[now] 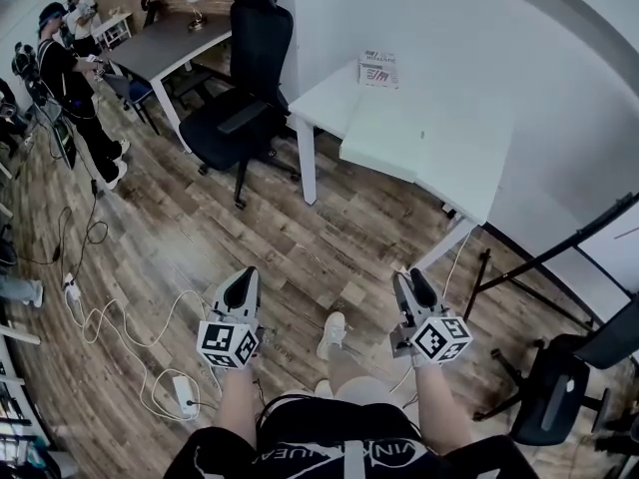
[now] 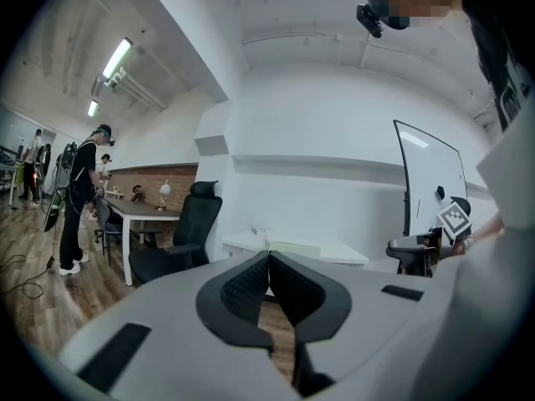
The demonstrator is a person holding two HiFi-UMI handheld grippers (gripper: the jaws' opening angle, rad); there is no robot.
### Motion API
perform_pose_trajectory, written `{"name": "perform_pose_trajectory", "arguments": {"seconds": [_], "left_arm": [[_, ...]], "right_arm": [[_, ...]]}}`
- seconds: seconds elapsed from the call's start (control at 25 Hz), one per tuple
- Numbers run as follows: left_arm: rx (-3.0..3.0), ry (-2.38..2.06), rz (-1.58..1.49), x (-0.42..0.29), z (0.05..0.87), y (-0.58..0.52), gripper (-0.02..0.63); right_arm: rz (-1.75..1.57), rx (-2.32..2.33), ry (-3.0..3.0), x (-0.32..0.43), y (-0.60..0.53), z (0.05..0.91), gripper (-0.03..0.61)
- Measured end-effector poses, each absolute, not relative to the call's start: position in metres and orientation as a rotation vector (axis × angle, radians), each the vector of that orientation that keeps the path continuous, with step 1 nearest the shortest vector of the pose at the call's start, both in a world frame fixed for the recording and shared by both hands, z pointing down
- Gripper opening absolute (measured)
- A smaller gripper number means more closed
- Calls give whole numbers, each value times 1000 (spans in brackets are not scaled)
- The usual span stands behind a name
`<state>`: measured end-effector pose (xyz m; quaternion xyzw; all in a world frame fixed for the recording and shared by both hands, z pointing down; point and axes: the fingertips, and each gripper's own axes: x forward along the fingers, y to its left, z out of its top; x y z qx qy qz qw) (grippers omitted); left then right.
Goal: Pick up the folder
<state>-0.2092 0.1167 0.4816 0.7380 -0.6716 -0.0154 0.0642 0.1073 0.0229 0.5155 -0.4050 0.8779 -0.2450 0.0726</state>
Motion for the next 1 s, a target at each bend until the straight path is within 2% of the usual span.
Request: {"name": "perform_pose_trajectory", "arguments": {"seconds": [1.0], "left_arm": [[2232,-1992,-5,-249,478,-43,14]], "right_arm": [[-837,-1195,2612,47,-139,522,209]]}}
